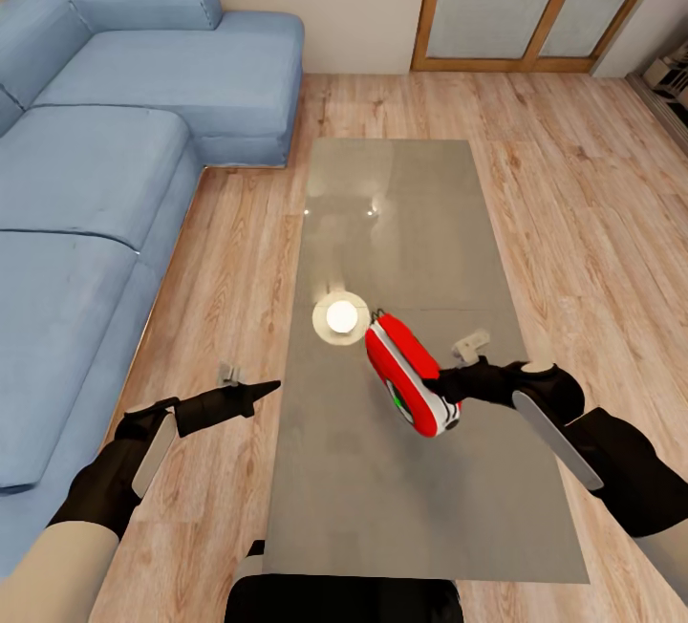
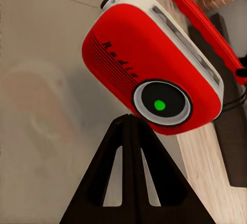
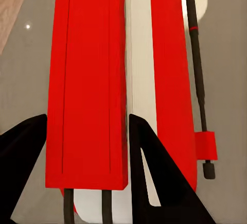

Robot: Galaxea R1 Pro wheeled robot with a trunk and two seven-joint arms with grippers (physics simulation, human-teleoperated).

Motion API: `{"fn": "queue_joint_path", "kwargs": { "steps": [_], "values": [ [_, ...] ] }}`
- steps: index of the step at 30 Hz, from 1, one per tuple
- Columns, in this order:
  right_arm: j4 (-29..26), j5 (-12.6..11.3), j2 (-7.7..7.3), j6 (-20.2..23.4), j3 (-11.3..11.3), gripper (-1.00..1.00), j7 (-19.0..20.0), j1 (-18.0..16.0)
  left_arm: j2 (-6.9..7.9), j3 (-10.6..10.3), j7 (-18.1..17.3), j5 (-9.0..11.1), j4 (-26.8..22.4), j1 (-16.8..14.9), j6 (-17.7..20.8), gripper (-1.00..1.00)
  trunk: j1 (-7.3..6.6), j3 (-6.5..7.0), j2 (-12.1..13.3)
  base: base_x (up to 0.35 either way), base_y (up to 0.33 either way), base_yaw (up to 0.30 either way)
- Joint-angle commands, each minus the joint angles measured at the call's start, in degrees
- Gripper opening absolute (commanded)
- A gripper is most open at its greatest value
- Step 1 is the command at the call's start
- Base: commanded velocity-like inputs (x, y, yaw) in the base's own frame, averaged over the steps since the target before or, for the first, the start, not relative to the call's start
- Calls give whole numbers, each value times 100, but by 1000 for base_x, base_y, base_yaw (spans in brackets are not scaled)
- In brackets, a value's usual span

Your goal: Turn on the radio receiver that's on the table in the living room.

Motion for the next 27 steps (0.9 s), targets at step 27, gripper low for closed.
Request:
{"fn": "queue_joint_path", "kwargs": {
  "steps": [27],
  "values": [
    [565,-6,74,-3601,6,-100,-587,897,-7,-2,0,9,17,0,-25,-100,0,0,-1,0,0,0]
  ]
}}
